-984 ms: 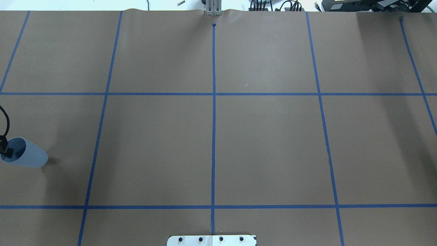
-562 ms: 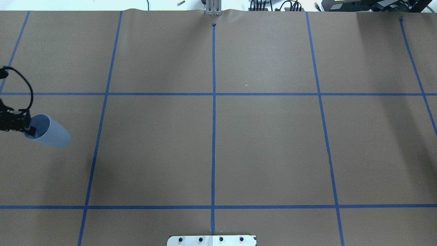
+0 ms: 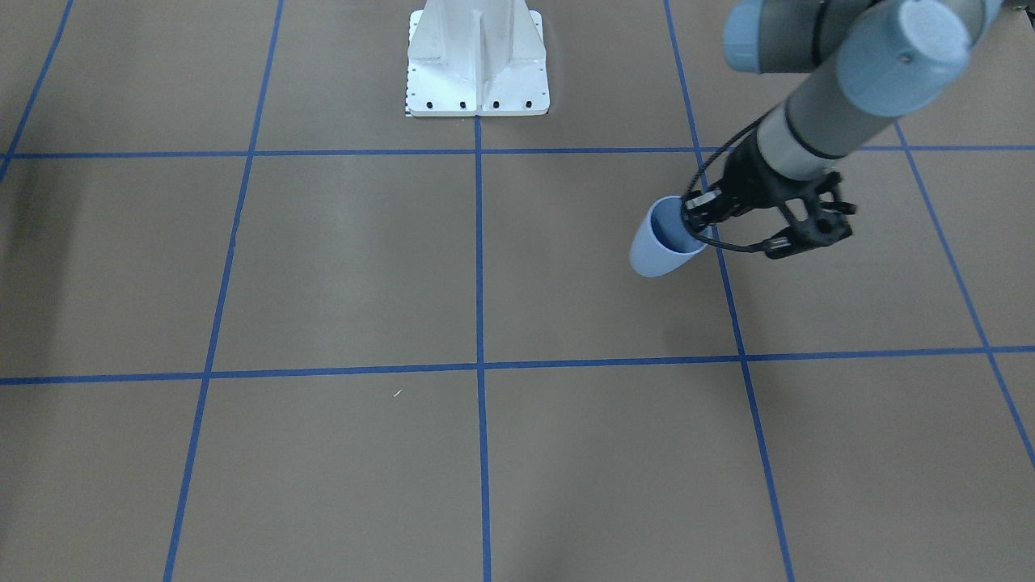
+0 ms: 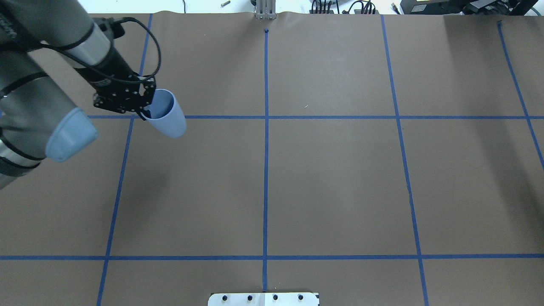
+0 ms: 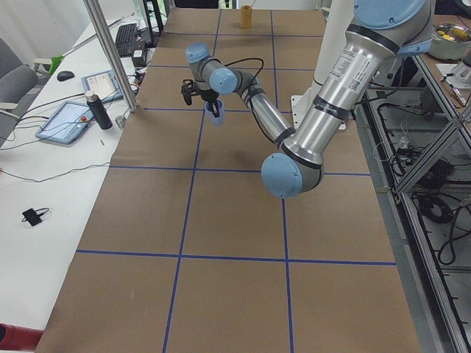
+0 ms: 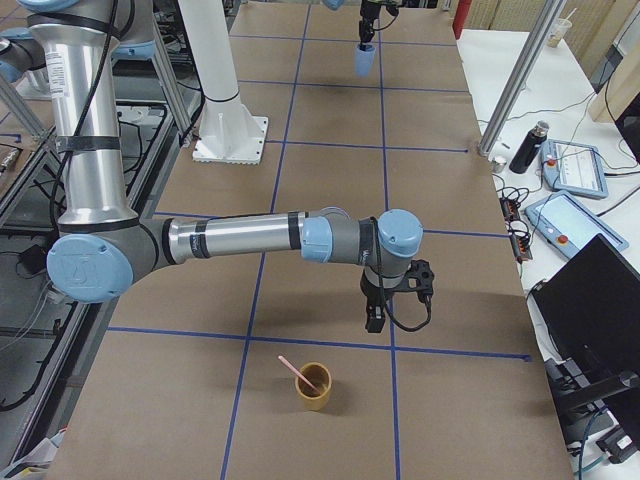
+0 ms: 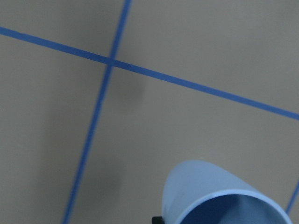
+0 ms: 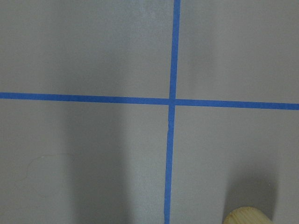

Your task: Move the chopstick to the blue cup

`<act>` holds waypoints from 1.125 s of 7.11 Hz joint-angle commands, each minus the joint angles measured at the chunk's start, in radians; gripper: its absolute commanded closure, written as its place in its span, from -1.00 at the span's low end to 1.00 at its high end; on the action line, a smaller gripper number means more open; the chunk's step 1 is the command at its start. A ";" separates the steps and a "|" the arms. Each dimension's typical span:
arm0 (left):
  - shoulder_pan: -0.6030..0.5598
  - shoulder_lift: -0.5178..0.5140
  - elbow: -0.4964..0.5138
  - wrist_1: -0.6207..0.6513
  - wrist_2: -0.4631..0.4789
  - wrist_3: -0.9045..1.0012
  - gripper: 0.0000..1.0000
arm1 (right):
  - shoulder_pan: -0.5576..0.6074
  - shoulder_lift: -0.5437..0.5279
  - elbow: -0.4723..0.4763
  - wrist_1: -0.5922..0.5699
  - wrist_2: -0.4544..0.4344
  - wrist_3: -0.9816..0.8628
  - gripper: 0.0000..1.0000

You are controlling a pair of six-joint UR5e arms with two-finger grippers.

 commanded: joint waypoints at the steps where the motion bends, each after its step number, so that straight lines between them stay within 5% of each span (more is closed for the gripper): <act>1: 0.080 -0.203 0.157 0.004 0.051 -0.118 1.00 | 0.000 0.000 0.009 0.003 0.005 0.000 -1.00; 4: 0.133 -0.297 0.346 -0.106 0.099 -0.146 1.00 | -0.003 0.001 0.012 0.003 0.004 0.000 -1.00; 8: 0.191 -0.302 0.412 -0.182 0.137 -0.148 1.00 | -0.003 0.000 0.010 0.001 0.005 0.001 -1.00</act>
